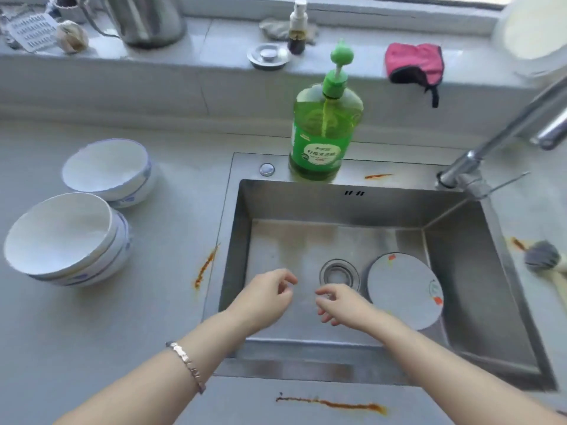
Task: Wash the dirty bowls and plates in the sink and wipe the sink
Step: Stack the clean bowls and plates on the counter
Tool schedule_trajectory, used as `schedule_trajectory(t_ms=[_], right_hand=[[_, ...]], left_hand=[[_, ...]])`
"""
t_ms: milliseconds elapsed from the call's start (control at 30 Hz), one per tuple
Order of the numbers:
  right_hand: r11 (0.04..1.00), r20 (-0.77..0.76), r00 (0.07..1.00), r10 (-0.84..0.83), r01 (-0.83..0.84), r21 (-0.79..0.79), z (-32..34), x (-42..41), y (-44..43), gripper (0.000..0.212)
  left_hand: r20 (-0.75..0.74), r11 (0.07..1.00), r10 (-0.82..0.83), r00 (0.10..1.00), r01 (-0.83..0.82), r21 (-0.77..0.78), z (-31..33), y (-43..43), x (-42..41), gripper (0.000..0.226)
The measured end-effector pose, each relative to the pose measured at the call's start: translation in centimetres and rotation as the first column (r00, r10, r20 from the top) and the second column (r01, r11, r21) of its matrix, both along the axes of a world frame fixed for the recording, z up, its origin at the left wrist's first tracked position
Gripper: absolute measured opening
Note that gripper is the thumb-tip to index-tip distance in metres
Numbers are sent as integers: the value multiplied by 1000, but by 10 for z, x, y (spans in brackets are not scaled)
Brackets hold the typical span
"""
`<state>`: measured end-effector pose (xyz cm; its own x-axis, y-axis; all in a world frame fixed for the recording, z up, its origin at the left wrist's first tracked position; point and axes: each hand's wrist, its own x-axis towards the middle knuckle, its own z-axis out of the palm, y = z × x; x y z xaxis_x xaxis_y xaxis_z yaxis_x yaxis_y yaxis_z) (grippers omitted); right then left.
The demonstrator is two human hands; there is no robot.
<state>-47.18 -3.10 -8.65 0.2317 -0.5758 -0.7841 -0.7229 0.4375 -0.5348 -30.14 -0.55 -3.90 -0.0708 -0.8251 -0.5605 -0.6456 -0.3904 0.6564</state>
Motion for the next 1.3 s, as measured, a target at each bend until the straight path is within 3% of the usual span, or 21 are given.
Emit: schedule_trajectory(t_ms=[100, 233, 333, 400, 500, 733, 933, 1167, 1300], right_hand=[[992, -134, 984, -120, 123, 18, -24, -97, 3, 39], [986, -338, 929, -152, 166, 12, -52, -193, -14, 45], [973, -412, 886, -214, 232, -6, -81, -236, -33, 44], [957, -466, 844, -265, 290, -18, -102, -256, -44, 36], [937, -499, 811, -305, 349, -6, -132, -271, -55, 31], [851, -456, 737, -498, 516, -96, -177, -270, -59, 13], [812, -349, 738, -577, 566, -145, -179, -264, -46, 22], [812, -154, 816, -557, 496, -309, -117, -234, -48, 19], [730, 29, 826, -562, 512, -453, -60, -209, -46, 18]], left_hand=[[-25, 990, -59, 998, 62, 128, -30, -20, -66, 28], [-29, 965, -20, 999, 27, 261, -86, -43, -142, 34], [3, 962, -15, 1000, 14, 274, -125, -60, -188, 39], [39, 962, 6, 999, -16, 271, -151, -73, -210, 29], [49, 938, 61, 997, -74, 338, -191, -87, -228, 38], [-27, 895, 256, 966, -226, 384, -223, -95, -235, 43], [-36, 894, 267, 963, -233, 383, -211, -89, -218, 49], [-73, 932, 302, 950, -279, 231, -144, -81, -184, 44], [-87, 947, 314, 945, -305, 105, -82, -81, -156, 36]])
